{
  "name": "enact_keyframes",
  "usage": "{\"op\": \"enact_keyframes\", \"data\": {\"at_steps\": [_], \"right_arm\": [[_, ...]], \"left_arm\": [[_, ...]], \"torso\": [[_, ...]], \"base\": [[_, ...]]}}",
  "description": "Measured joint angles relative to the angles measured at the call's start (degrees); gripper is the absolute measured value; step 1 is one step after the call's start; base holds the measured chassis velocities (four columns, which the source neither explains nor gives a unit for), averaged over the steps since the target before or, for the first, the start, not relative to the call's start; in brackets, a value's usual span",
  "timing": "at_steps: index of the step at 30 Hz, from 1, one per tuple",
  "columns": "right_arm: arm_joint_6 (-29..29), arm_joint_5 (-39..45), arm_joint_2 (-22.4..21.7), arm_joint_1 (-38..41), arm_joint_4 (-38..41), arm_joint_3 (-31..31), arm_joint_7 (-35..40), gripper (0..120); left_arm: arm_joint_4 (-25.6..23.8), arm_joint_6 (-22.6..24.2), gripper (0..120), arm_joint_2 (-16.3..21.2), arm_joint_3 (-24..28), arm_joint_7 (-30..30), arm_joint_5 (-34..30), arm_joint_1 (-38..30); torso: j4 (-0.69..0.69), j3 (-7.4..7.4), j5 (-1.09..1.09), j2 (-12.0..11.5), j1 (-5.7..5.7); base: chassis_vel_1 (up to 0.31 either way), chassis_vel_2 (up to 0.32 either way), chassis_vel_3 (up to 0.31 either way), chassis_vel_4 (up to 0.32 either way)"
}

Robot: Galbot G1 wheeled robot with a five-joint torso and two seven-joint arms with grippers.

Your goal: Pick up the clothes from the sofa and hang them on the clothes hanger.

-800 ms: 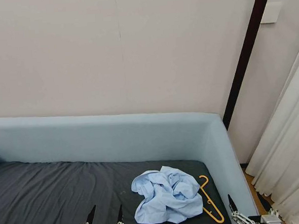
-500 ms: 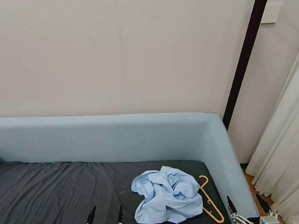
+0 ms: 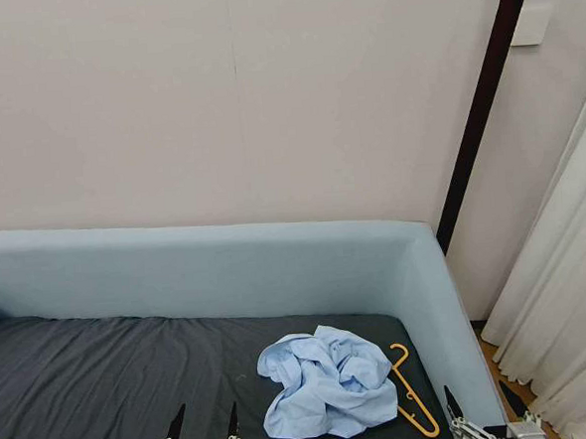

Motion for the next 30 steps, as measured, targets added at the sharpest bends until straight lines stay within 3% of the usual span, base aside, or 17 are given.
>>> {"op": "enact_keyframes", "data": {"at_steps": [10,12,13,15,19,24,25,28,29,30], "right_arm": [[-12.6,13.7,-12.1,5.1,0.4,-1.5,4.2,100],[-18.0,19.8,-16.9,9.0,-0.3,-2.3,5.6,100],[-18.0,19.8,-16.9,9.0,-0.3,-2.3,5.6,100],[-21.9,24.5,-20.7,13.4,-1.2,-3.3,6.8,100],[-26.3,29.9,-25.1,19.2,-2.7,-6.1,8.8,100],[-32.3,36.5,-29.8,37.4,-8.5,-22.0,11.5,100],[-32.3,36.5,-29.8,37.4,-8.5,-22.0,11.5,100],[-35.9,39.4,-29.4,49.7,-13.4,-34.4,12.6,100],[-35.9,39.4,-29.4,49.7,-13.4,-34.4,12.6,100],[-37.2,39.8,-28.6,54.2,-15.6,-38.8,12.8,100]], "left_arm": [[1.5,-0.3,100,0.0,0.0,-0.1,0.0,-0.4],[2.3,-0.4,100,-0.1,0.5,0.0,0.0,-0.7],[2.3,-0.4,100,-0.1,0.5,0.0,0.0,-0.7],[3.0,-0.4,100,-0.1,1.1,0.0,0.0,-1.1],[4.1,-0.5,100,0.2,2.2,0.1,0.0,-1.9],[5.2,-2.0,100,-1.0,1.6,0.1,1.2,-0.9],[5.2,-2.0,100,-1.0,1.6,0.1,1.2,-0.9],[5.8,-2.7,100,-2.0,1.0,0.1,1.6,-0.6],[5.8,-2.7,100,-2.0,1.0,0.1,1.6,-0.6],[6.0,-3.0,100,-2.3,0.8,0.1,1.7,-0.5]], "torso": [[0.02,0.0,0.01,0.0,0.0],[-0.02,0.0,0.02,0.0,0.0],[-0.02,0.0,0.02,0.0,0.0],[0.04,0.01,0.01,0.0,0.0],[-0.04,0.01,0.0,0.0,0.0],[0.01,0.01,0.01,0.0,0.0],[0.01,0.01,0.01,0.0,0.0],[0.02,0.01,-0.01,0.0,0.01],[0.02,0.01,-0.01,0.0,0.01],[-0.01,0.01,-0.01,0.0,0.01]], "base": [[0.0,0.0,0.0,0.0],[0.0,0.0,0.0,0.0],[0.0,0.0,0.0,0.0],[0.0,0.0,0.0,0.0],[0.0,0.0,0.0,0.0],[0.0,0.0,0.0,0.0],[0.0,0.0,0.0,0.0],[0.0,0.0,0.0,0.0],[0.0,0.0,0.0,0.0],[0.0,0.0,0.0,0.0]]}}
